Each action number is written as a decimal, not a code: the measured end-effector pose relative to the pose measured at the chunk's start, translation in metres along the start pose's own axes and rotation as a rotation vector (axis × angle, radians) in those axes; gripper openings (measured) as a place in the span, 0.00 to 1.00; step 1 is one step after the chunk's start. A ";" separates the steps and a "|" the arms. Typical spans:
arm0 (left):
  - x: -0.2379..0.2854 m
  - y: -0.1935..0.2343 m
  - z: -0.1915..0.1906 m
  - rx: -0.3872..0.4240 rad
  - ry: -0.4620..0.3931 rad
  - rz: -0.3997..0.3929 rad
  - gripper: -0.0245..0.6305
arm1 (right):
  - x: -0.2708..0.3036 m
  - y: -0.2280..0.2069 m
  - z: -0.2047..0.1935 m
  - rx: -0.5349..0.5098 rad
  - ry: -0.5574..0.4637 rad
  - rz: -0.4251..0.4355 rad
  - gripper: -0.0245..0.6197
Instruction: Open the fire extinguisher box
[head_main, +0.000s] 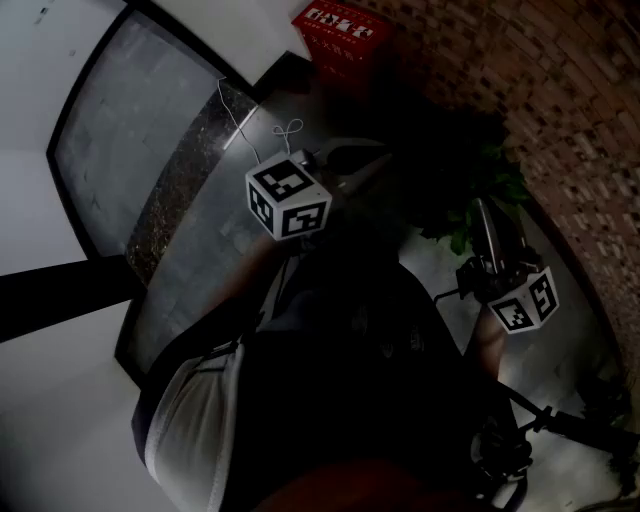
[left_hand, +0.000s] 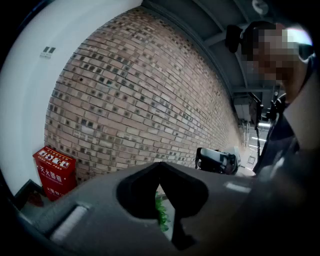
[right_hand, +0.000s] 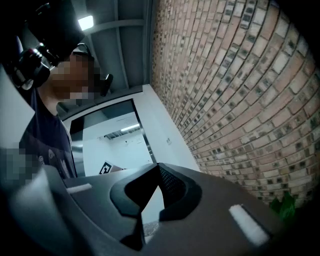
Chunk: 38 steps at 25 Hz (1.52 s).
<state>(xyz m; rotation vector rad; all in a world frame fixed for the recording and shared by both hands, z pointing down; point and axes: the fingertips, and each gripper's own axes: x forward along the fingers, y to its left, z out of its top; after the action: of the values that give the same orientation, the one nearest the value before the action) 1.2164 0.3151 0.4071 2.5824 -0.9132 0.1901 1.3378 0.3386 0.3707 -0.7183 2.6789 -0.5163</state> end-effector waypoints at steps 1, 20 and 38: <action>-0.004 0.010 0.000 -0.002 0.004 0.019 0.04 | 0.008 0.001 -0.002 -0.003 0.014 0.006 0.04; -0.118 0.223 0.033 0.039 -0.059 0.232 0.04 | 0.251 -0.022 -0.051 0.115 0.157 0.013 0.04; -0.041 0.358 0.084 -0.045 0.046 0.276 0.04 | 0.380 -0.175 -0.054 0.154 0.265 0.063 0.04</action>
<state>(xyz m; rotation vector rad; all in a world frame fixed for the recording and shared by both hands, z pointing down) 0.9598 0.0502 0.4341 2.3926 -1.2400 0.2999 1.0764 0.0104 0.4124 -0.5540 2.8508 -0.8434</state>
